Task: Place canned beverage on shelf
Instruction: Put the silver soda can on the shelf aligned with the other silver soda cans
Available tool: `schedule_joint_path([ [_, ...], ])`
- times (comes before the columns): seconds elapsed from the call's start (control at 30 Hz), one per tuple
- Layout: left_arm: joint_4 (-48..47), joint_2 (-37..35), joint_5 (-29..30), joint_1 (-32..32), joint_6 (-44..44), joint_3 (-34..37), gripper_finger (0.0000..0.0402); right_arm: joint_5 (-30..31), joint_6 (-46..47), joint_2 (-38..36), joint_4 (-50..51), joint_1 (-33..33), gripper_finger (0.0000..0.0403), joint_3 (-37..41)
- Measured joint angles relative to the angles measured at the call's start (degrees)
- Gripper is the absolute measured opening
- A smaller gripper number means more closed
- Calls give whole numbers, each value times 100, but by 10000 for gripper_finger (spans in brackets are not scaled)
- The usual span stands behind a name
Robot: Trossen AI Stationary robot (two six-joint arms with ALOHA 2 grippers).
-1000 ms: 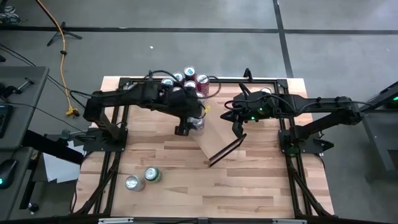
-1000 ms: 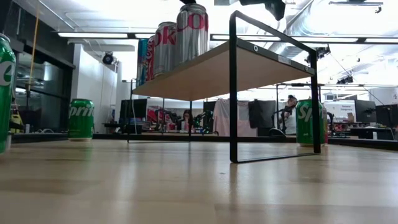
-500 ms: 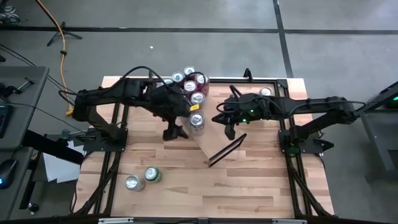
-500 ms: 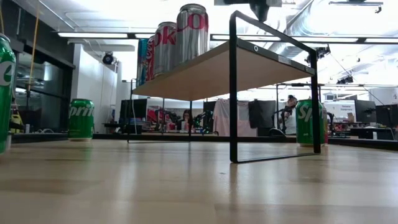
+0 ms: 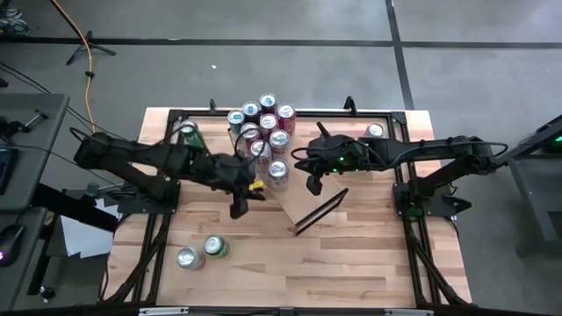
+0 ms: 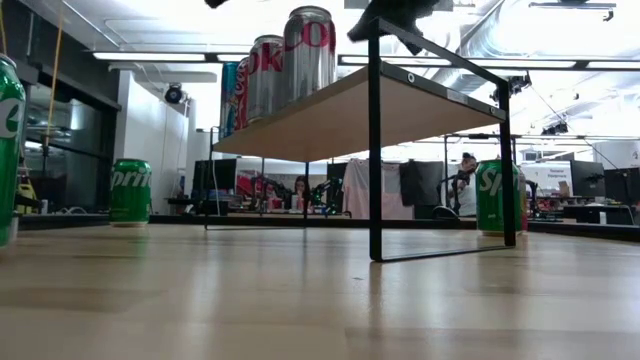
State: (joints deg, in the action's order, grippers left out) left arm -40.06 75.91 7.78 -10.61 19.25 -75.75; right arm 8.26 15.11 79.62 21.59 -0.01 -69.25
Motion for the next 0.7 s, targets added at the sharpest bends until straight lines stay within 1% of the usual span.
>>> schedule_joint_path([
  [0.13,664,-7,272,-106,359,549,4,326,107,195,-56,-2,0,0],
  [0.23,1151,75,605,-114,428,798,4,334,133,322,-215,0,0,0],
  [0.37,1591,106,897,-92,426,1037,1,340,133,467,-453,0,0,0],
  [0.53,1633,104,966,-11,314,1050,1,356,92,635,-721,-2,0,0],
  [0.7,1592,106,1075,100,97,1052,0,372,111,693,-731,0,0,2],
])
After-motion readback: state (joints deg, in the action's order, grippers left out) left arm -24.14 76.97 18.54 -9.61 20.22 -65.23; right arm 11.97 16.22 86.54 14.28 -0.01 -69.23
